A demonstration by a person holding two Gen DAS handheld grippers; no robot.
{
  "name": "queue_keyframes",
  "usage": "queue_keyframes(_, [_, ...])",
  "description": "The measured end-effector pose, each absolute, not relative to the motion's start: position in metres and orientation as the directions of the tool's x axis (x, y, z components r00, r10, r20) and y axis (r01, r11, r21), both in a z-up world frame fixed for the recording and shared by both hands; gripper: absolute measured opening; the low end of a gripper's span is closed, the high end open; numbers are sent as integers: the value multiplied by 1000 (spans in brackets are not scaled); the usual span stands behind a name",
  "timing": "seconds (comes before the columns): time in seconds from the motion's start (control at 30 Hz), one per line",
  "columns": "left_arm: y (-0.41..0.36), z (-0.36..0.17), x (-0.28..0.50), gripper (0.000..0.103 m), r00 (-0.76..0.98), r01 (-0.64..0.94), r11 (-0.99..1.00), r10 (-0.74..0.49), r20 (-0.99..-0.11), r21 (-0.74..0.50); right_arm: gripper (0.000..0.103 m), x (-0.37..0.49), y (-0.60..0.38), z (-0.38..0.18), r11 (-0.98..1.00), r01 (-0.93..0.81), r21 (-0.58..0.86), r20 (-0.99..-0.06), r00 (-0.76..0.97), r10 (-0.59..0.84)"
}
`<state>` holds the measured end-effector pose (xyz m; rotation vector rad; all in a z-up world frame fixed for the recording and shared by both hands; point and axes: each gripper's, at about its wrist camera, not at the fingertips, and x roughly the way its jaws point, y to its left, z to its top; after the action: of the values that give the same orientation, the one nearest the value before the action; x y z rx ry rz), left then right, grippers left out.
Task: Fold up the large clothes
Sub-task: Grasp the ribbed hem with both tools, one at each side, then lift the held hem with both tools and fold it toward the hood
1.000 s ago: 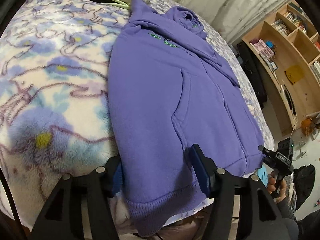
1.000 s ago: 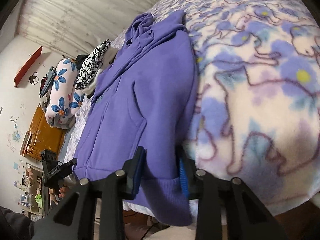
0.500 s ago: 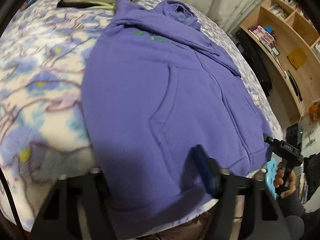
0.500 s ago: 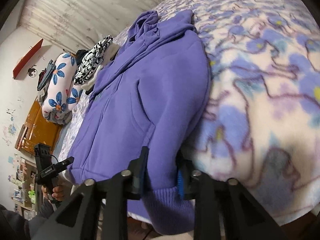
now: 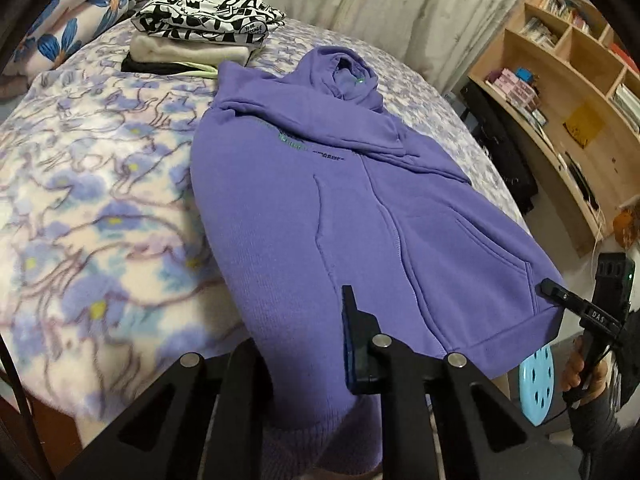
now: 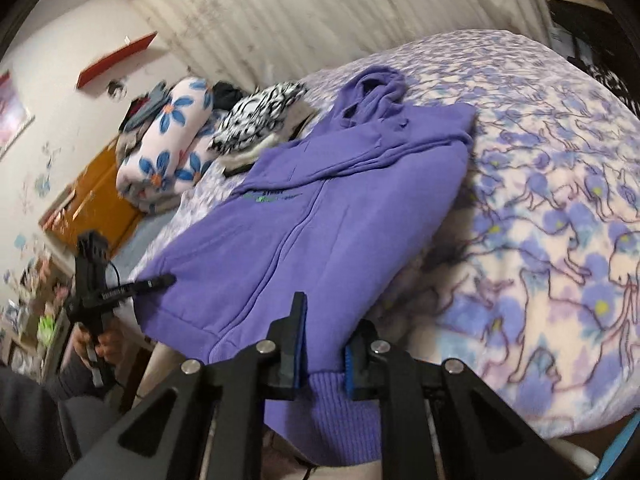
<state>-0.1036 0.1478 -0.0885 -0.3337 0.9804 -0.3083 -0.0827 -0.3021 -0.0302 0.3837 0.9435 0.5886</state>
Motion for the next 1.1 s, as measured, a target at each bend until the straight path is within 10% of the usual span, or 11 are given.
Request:
queue_keyframes(0.4, [154, -79, -124, 13, 478, 109, 904, -413, -775, -414, 14, -98, -326, -50, 720, -178, 671, -623, 391, 677])
queue_keyframes(0.83, [172, -32, 66, 22, 598, 123, 893, -415, -686, -433, 19, 94, -330, 1, 682, -126, 720, -519, 554, 651])
queue_keyframes(0.97, [181, -44, 152, 25, 550, 43, 874, -426, -718, -485, 35, 169, -326, -17, 679, -17, 734, -569, 529, 629])
queue_keyframes(1.1, [183, -97, 224, 33, 377, -89, 850, -453, -808, -518, 80, 213, -318, -49, 608, 19, 794, -537, 493, 685])
